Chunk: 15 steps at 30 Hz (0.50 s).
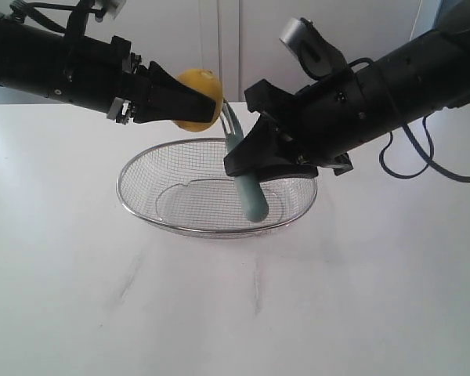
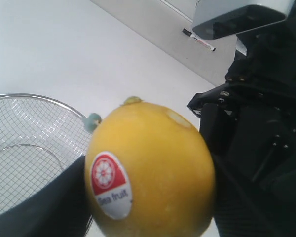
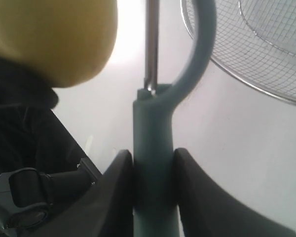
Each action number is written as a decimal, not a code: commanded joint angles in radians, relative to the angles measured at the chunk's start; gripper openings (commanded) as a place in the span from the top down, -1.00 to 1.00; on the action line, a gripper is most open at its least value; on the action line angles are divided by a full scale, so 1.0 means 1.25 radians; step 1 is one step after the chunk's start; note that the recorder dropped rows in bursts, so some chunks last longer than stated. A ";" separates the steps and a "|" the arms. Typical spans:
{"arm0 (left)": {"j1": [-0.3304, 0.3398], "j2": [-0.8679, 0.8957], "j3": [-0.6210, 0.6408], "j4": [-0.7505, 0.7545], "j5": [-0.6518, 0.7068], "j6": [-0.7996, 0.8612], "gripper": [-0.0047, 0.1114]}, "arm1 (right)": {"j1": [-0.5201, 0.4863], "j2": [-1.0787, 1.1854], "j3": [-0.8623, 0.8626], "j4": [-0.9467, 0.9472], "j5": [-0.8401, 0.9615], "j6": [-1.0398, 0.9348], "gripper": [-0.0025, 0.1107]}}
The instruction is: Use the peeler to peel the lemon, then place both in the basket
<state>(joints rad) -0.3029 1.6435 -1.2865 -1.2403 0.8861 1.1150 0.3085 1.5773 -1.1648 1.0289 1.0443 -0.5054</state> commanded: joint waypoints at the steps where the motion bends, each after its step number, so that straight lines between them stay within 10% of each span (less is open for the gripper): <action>1: 0.002 -0.011 0.001 -0.024 0.021 -0.001 0.92 | 0.000 -0.036 0.000 0.016 -0.026 -0.011 0.96; 15: 0.002 -0.011 0.001 -0.024 0.021 -0.001 0.92 | 0.000 -0.096 0.000 0.004 -0.035 -0.006 0.96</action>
<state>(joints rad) -0.3029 1.6435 -1.2865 -1.2403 0.8885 1.1150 0.3085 1.4666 -1.1648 1.0362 1.0067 -0.5054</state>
